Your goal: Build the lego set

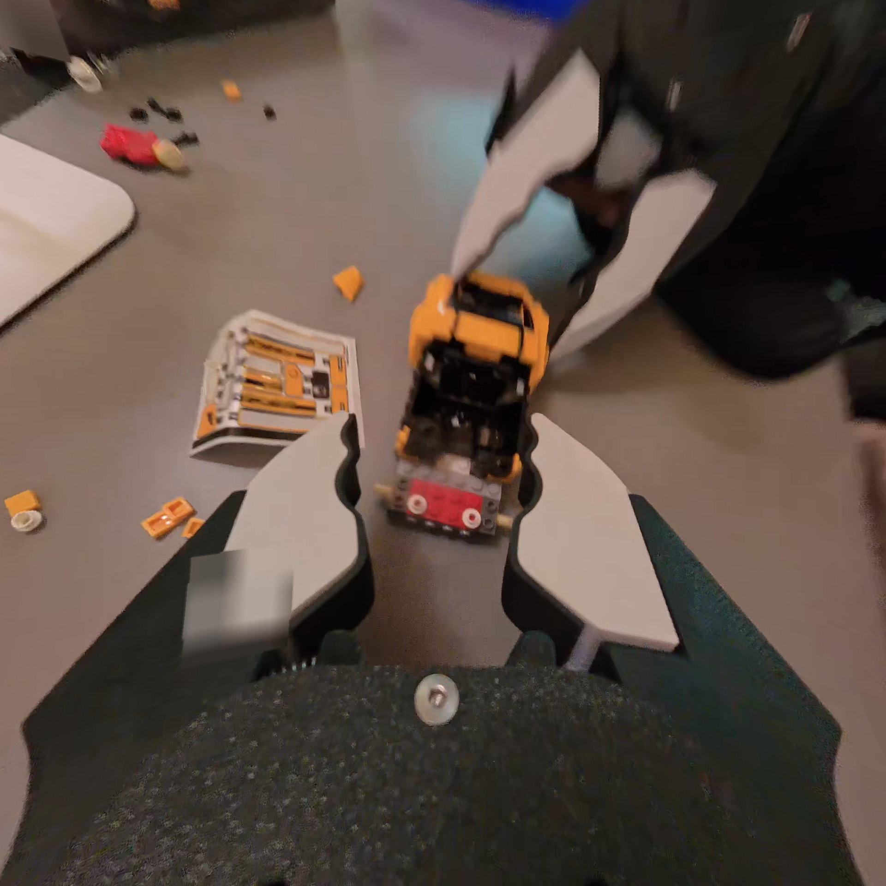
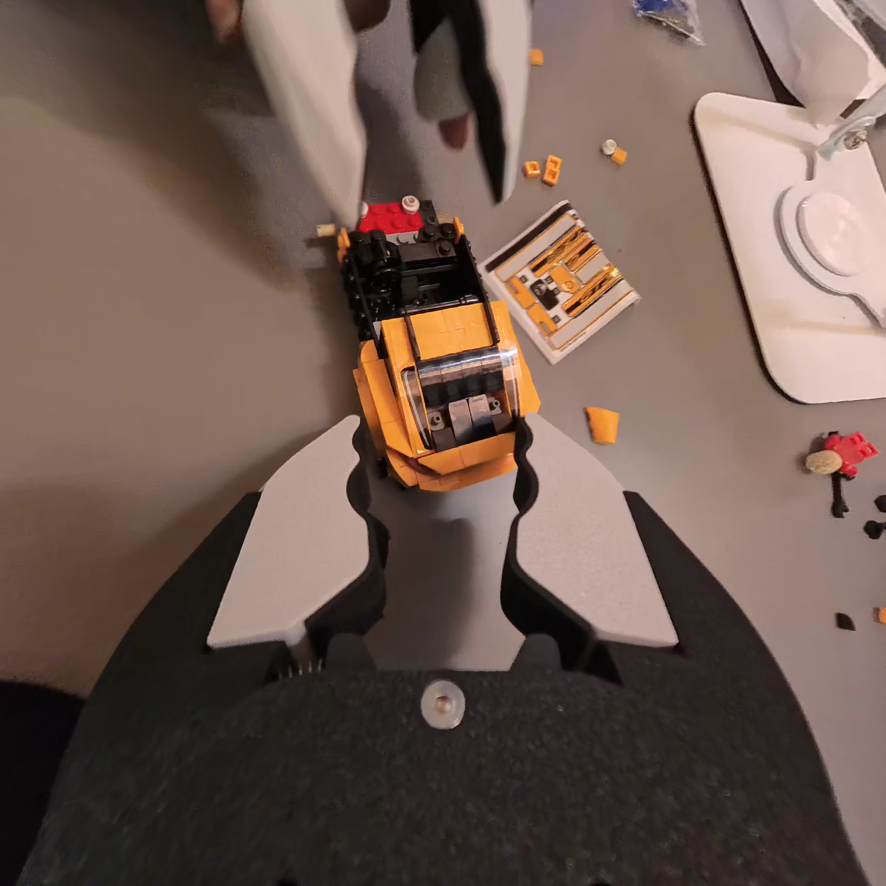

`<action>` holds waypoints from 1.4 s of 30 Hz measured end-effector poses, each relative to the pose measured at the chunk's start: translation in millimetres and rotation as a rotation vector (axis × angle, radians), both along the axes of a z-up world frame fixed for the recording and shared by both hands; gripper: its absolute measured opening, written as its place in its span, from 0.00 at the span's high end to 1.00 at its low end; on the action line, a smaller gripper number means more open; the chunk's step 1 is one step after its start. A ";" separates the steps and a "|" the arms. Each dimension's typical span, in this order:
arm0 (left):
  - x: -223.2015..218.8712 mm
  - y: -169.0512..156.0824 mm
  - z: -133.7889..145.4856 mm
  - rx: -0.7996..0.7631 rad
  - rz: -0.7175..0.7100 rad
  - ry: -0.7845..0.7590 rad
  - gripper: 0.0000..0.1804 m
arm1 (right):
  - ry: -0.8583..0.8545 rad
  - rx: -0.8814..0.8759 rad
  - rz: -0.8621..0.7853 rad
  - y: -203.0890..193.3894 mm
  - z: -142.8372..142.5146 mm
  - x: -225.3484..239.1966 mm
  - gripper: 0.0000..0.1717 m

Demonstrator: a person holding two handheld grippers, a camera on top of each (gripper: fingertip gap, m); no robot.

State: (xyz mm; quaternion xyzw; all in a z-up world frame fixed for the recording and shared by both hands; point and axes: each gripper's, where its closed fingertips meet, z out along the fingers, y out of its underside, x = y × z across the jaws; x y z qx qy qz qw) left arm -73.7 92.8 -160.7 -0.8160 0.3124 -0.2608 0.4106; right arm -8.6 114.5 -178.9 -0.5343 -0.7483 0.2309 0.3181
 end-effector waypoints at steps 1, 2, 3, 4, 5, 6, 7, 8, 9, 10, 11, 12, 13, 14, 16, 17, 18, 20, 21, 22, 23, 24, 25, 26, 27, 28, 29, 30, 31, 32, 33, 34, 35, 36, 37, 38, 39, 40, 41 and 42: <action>-4.5 3.8 13.6 -0.012 0.027 -0.080 0.65 | -0.001 -0.003 0.012 -3.7 0.5 3.9 0.67; -12.6 10.6 22.8 -0.028 0.073 -0.131 0.67 | 0.002 -0.014 0.025 -7.5 1.4 7.7 0.67; -23.1 19.5 25.6 -0.047 0.129 -0.139 0.69 | 0.010 -0.033 0.037 -11.2 3.1 10.5 0.67; -32.3 28.1 22.9 -0.062 0.172 -0.109 0.69 | 0.024 -0.058 0.050 -14.6 6.1 12.6 0.67; -39.0 36.2 16.4 -0.071 0.197 -0.053 0.67 | 0.044 -0.081 0.056 -15.9 10.4 13.5 0.66; -45.1 44.7 6.7 -0.082 0.218 0.026 0.66 | 0.067 -0.107 0.059 -15.5 15.5 14.2 0.65; -49.5 52.8 -3.8 -0.095 0.227 0.109 0.64 | 0.100 -0.139 0.055 -13.6 21.9 14.5 0.64; -50.8 59.8 -13.3 -0.110 0.223 0.176 0.63 | 0.146 -0.173 0.042 -9.0 29.2 15.0 0.64; -50.0 66.3 -20.6 -0.128 0.219 0.223 0.63 | 0.194 -0.206 0.016 -1.5 35.6 16.4 0.65; -48.0 71.7 -26.1 -0.148 0.212 0.255 0.66 | 0.242 -0.237 -0.019 8.3 40.2 18.9 0.66; -45.8 73.7 -32.2 -0.182 0.193 0.292 0.77 | 0.293 -0.267 -0.057 18.9 43.8 22.1 0.67; -44.6 74.1 -37.8 -0.214 0.166 0.342 0.87 | 0.339 -0.294 -0.095 29.2 46.6 26.3 0.68; -44.8 77.8 -39.2 -0.206 0.149 0.393 0.90 | 0.371 -0.314 -0.126 38.1 48.4 31.0 0.69; -44.3 82.9 -36.1 -0.172 0.131 0.429 0.92 | 0.392 -0.319 -0.151 45.7 50.0 35.7 0.70; -45.3 95.1 -23.3 -0.126 0.116 0.460 0.93 | 0.426 -0.301 -0.188 58.0 52.7 43.4 0.71; -49.2 104.9 -13.7 -0.099 0.133 0.466 0.94 | 0.444 -0.305 -0.204 62.7 52.9 45.5 0.72; -54.9 116.6 -3.2 -0.066 0.156 0.470 0.95 | 0.460 -0.325 -0.219 66.0 52.3 45.9 0.73; -73.2 144.3 13.6 0.001 0.212 0.508 0.94 | 0.457 -0.356 -0.242 69.8 49.0 44.3 0.73; -83.4 159.7 19.9 0.042 0.239 0.536 0.92 | 0.453 -0.353 -0.244 70.1 48.0 43.3 0.73; -93.0 175.1 25.2 0.092 0.260 0.569 0.91 | 0.446 -0.344 -0.245 69.6 47.1 42.4 0.73; -101.4 188.5 27.2 0.132 0.269 0.607 0.90 | 0.439 -0.331 -0.242 68.5 46.1 41.8 0.73; -107.8 199.0 24.4 0.149 0.269 0.642 0.88 | 0.433 -0.319 -0.239 67.4 44.7 41.6 0.73; -112.1 206.3 17.4 0.143 0.259 0.672 0.83 | 0.429 -0.311 -0.239 66.8 43.2 41.5 0.73; -119.8 213.0 11.0 0.146 0.271 0.724 0.79 | 0.423 -0.311 -0.241 66.7 41.4 41.6 0.73; -129.5 219.7 8.5 0.175 0.297 0.789 0.78 | 0.416 -0.315 -0.246 67.2 39.4 41.7 0.74; -136.8 225.2 9.0 0.221 0.318 0.839 0.78 | 0.409 -0.318 -0.252 68.2 37.8 41.8 0.74; -142.5 229.2 12.6 0.276 0.343 0.874 0.78 | 0.405 -0.319 -0.257 68.9 36.8 41.9 0.74; -146.3 230.8 17.7 0.327 0.367 0.900 0.78 | 0.404 -0.319 -0.259 69.1 36.4 41.7 0.74; -148.6 230.0 23.2 0.366 0.389 0.922 0.78 | 0.405 -0.318 -0.259 69.1 36.5 41.8 0.75; -149.8 227.4 28.7 0.389 0.409 0.938 0.80 | 0.409 -0.315 -0.261 69.2 37.0 41.8 0.75; -147.8 222.5 32.2 0.380 0.420 0.929 0.82 | 0.412 -0.311 -0.263 69.4 37.4 42.0 0.75; -141.2 216.0 35.7 0.351 0.433 0.875 0.84 | 0.415 -0.310 -0.264 69.6 38.0 41.9 0.75; -129.4 209.1 42.0 0.323 0.443 0.774 0.85 | 0.418 -0.311 -0.264 69.5 38.5 41.9 0.75; -114.5 201.3 51.2 0.301 0.447 0.648 0.86 | 0.421 -0.311 -0.270 70.4 38.6 41.9 0.75; -99.7 192.9 62.9 0.288 0.450 0.518 0.86 | 0.426 -0.306 -0.279 72.3 39.0 42.2 0.75; -85.5 183.9 76.4 0.287 0.451 0.386 0.87 | 0.436 -0.300 -0.288 74.3 40.1 42.7 0.75; -73.4 174.5 90.1 0.297 0.449 0.258 0.89 | 0.453 -0.293 -0.303 77.3 42.2 43.4 0.75; -65.9 164.7 102.6 0.314 0.454 0.148 0.91 | 0.472 -0.281 -0.321 81.0 44.9 44.6 0.75; -61.0 154.9 113.2 0.332 0.462 0.047 0.92 | 0.492 -0.262 -0.343 85.5 47.9 46.3 0.75; -58.8 145.4 122.7 0.353 0.473 -0.051 0.94 | 0.513 -0.234 -0.368 90.4 51.3 48.3 0.75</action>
